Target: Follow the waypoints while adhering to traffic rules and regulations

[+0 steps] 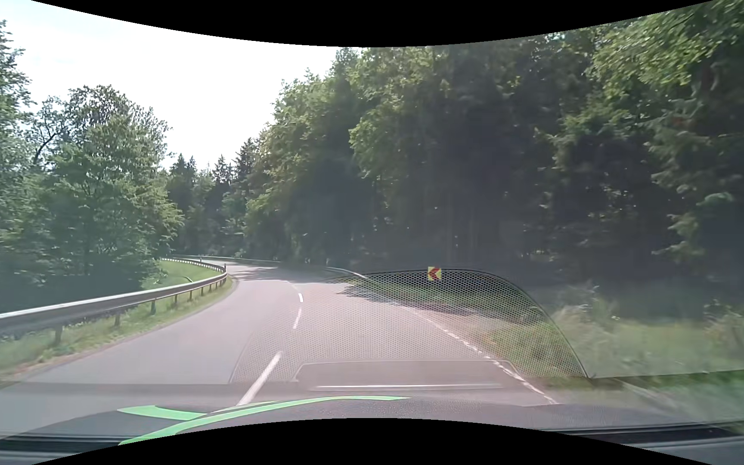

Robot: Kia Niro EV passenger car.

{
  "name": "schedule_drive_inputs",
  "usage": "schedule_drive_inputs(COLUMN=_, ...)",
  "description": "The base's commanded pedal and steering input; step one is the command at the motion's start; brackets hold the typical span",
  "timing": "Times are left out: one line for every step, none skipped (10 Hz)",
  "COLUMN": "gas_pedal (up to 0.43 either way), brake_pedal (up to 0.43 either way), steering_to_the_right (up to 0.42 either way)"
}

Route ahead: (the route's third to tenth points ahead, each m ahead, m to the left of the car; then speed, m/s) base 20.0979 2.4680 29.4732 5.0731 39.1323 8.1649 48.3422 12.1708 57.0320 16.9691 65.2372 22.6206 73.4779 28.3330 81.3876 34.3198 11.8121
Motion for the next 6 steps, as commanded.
schedule_drive_inputs(gas_pedal=0.047, brake_pedal=0.000, steering_to_the_right=-0.058)
schedule_drive_inputs(gas_pedal=0.059, brake_pedal=0.000, steering_to_the_right=-0.055)
schedule_drive_inputs(gas_pedal=0.067, brake_pedal=0.000, steering_to_the_right=-0.054)
schedule_drive_inputs(gas_pedal=0.079, brake_pedal=0.000, steering_to_the_right=-0.053)
schedule_drive_inputs(gas_pedal=0.087, brake_pedal=0.000, steering_to_the_right=-0.053)
schedule_drive_inputs(gas_pedal=0.087, brake_pedal=0.000, steering_to_the_right=-0.051)
